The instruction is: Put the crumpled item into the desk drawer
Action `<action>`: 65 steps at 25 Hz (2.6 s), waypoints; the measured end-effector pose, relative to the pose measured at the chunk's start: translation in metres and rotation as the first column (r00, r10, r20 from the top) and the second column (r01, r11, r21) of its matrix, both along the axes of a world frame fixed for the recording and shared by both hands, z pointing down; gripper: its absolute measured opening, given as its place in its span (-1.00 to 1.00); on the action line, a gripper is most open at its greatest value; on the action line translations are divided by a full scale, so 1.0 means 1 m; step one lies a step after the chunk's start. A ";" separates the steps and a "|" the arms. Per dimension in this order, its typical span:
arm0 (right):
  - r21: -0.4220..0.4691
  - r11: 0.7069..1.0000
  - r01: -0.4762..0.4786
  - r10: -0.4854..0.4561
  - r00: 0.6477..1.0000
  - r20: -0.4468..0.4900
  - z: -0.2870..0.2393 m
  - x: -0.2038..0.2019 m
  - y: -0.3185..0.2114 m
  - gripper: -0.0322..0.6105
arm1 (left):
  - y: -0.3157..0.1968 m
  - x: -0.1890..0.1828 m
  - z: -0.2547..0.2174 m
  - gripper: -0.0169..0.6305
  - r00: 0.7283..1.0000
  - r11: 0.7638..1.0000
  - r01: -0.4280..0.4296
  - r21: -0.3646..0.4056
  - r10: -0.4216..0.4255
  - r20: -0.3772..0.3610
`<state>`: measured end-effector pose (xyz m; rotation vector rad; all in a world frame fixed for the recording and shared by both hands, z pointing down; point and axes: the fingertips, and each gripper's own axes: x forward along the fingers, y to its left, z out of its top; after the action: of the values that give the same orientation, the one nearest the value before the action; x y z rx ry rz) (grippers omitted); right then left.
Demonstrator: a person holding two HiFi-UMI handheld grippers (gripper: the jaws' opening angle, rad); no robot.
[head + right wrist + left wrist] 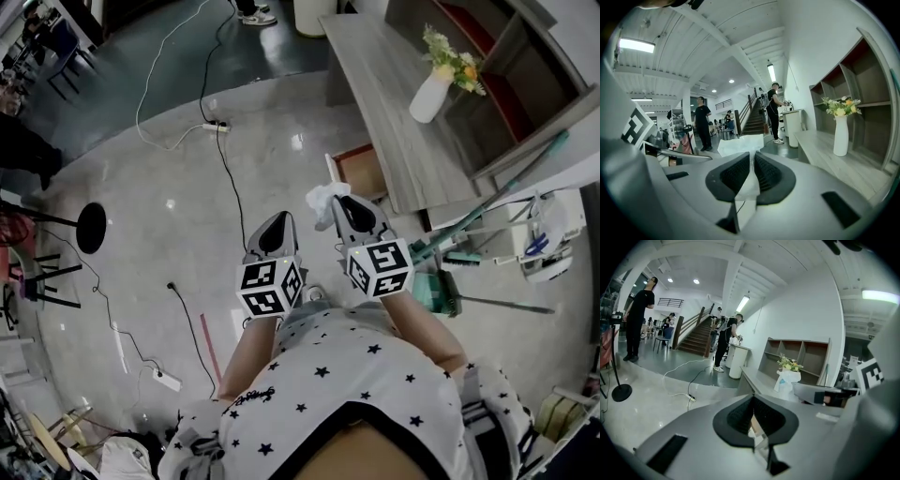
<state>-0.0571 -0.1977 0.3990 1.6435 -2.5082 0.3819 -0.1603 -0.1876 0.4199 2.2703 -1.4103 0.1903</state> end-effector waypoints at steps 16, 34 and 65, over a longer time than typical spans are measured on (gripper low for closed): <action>-0.122 0.985 -0.119 0.112 0.992 -0.063 0.074 0.040 -0.083 -0.82 | -0.079 0.015 0.045 -0.91 0.999 0.996 -0.053 -0.071 0.053 0.001; -0.374 0.893 -0.250 0.184 0.961 -0.205 0.251 0.109 -0.173 -0.82 | -0.156 0.067 0.142 -0.91 0.994 0.969 -0.104 -0.226 0.111 0.018; -0.553 0.752 -0.360 0.173 0.917 -0.360 0.369 0.135 -0.184 -0.49 | -0.166 0.076 0.201 -0.91 0.994 0.944 -0.095 -0.315 0.108 0.023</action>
<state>0.0780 -0.3814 0.7677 1.6219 -1.6694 0.8178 -0.0846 -0.3539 0.6209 2.0836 -1.1860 0.4621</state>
